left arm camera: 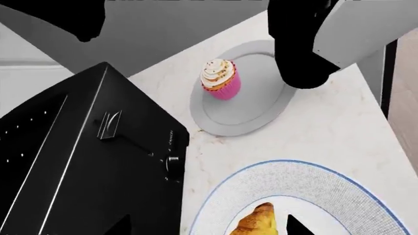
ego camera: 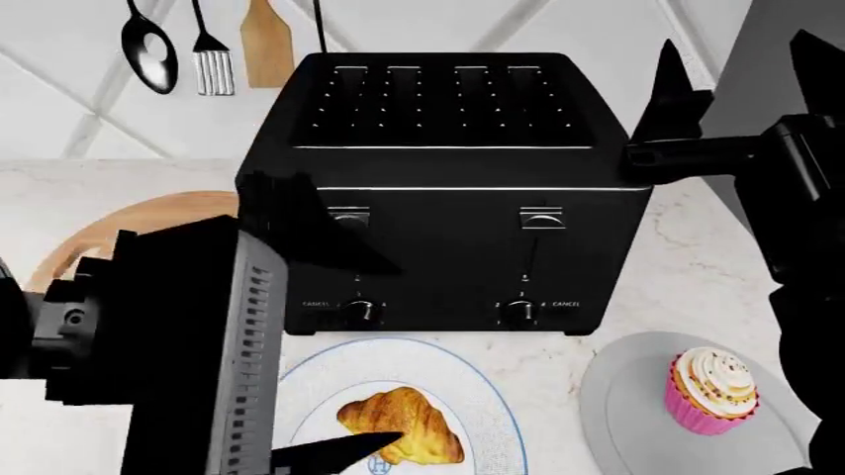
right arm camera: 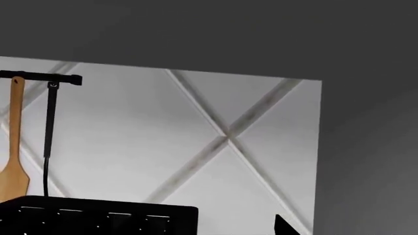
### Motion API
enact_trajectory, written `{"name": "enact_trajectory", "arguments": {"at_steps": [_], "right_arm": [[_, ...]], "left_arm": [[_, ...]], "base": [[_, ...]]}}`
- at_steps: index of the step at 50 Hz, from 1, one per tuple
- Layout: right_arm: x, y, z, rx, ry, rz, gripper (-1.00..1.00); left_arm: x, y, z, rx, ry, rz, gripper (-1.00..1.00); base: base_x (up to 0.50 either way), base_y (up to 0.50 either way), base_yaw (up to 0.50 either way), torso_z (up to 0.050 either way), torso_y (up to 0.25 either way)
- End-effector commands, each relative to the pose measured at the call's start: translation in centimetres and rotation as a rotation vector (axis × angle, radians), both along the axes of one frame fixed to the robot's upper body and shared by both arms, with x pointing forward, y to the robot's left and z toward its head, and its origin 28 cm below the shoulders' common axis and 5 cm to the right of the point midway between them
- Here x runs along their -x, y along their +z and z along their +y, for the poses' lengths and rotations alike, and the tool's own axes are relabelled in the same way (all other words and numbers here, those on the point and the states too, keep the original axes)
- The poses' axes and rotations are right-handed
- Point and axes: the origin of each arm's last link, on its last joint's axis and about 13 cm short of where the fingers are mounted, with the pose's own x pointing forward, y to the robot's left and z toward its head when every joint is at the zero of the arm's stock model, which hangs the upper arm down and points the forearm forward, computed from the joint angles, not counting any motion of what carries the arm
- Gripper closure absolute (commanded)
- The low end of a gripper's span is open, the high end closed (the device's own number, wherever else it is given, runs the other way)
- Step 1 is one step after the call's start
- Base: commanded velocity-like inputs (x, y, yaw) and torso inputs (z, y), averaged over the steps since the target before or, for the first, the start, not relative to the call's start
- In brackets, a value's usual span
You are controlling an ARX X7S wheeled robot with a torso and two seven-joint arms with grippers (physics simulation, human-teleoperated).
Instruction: From the different types of pastries on the counter, select a croissant and place it on the cutting board. Then retrieve a jar of jam from the cabinet and place it alongside the croissant on the cutting board.
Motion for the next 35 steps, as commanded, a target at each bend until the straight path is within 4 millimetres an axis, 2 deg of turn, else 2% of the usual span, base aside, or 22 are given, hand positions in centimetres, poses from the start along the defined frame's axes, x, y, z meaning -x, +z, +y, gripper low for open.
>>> {"name": "enact_trajectory", "arguments": {"at_steps": [1, 12, 27, 35], "right_arm": [[-0.2, -0.3, 0.0, 0.002, 0.002, 0.010, -1.00], [-0.4, -0.4, 0.0, -0.002, 0.007, 0.009, -1.00], [-0.4, -0.5, -0.3, -0.010, -0.008, 0.010, -1.00], [-0.4, -0.5, -0.4, -0.013, -0.013, 0.009, -1.00]], "left_arm": [[-1.4, -2.0, -1.6, -0.148, -0.081, 0.105, -1.00], [-2.2, -3.4, -2.2, -0.182, -0.108, 0.164, -1.00], [-4.1, -5.6, -3.6, -0.214, -0.067, 0.234, -1.00], [-5.1, -6.6, -3.7, -0.214, -0.029, 0.278, -1.00]], "base": [[0.00, 0.00, 0.00, 0.000, 0.000], [0.00, 0.00, 0.00, 0.000, 0.000], [0.00, 0.00, 0.00, 0.000, 0.000], [0.00, 0.00, 0.00, 0.000, 0.000]]}}
